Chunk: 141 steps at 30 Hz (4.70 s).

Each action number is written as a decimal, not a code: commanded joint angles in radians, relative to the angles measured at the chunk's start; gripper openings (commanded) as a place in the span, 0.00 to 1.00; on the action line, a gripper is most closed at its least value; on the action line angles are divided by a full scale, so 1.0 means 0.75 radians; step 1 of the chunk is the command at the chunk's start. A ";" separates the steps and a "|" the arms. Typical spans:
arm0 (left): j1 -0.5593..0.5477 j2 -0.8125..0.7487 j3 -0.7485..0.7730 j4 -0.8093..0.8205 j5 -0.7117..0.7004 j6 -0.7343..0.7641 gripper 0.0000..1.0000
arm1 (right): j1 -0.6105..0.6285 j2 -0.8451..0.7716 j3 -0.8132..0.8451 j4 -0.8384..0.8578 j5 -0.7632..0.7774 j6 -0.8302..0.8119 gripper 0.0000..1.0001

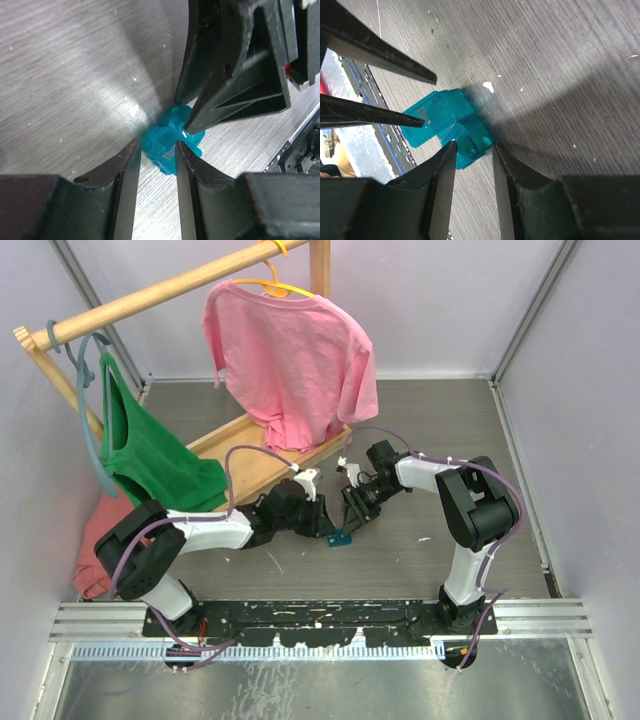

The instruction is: Sort the pills into containers

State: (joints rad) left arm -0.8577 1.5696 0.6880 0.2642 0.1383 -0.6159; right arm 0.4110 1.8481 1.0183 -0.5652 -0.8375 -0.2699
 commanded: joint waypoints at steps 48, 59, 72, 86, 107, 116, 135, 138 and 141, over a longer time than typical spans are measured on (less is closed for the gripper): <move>-0.165 0.020 0.357 -0.532 -0.168 0.057 0.00 | 0.021 0.015 0.042 0.005 0.082 -0.027 0.39; -0.170 -0.091 0.361 -0.519 -0.172 0.060 0.00 | 0.022 0.016 0.042 0.002 0.086 -0.026 0.39; -0.171 0.233 0.193 -0.469 -0.157 -0.140 0.00 | 0.022 0.017 0.043 0.000 0.099 -0.027 0.38; -0.184 -0.127 0.347 -0.589 -0.211 -0.014 0.00 | 0.021 0.016 0.048 -0.003 0.090 -0.029 0.39; -0.278 0.223 0.452 -0.845 -0.371 -0.056 0.00 | 0.021 0.019 0.047 -0.007 0.102 -0.031 0.39; -0.317 -0.159 0.451 -0.848 -0.422 0.022 0.04 | 0.019 0.014 0.054 -0.015 0.082 -0.038 0.40; -0.311 -0.908 -0.139 -0.108 -0.315 0.022 0.94 | -0.165 -0.458 0.055 -0.151 -0.078 -0.368 0.64; -0.310 -1.037 -0.107 -0.123 -0.329 0.016 0.98 | -0.288 -0.687 0.033 -0.158 -0.128 -0.486 0.68; -0.309 -1.134 0.026 -0.230 -0.355 0.012 0.98 | -0.358 -0.937 0.033 -0.122 -0.054 -0.553 0.79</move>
State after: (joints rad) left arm -1.0908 0.7979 0.5911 0.0654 -0.1085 -0.6125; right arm 0.2054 1.3651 1.0374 -0.6674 -0.8753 -0.5488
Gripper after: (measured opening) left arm 0.980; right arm 0.712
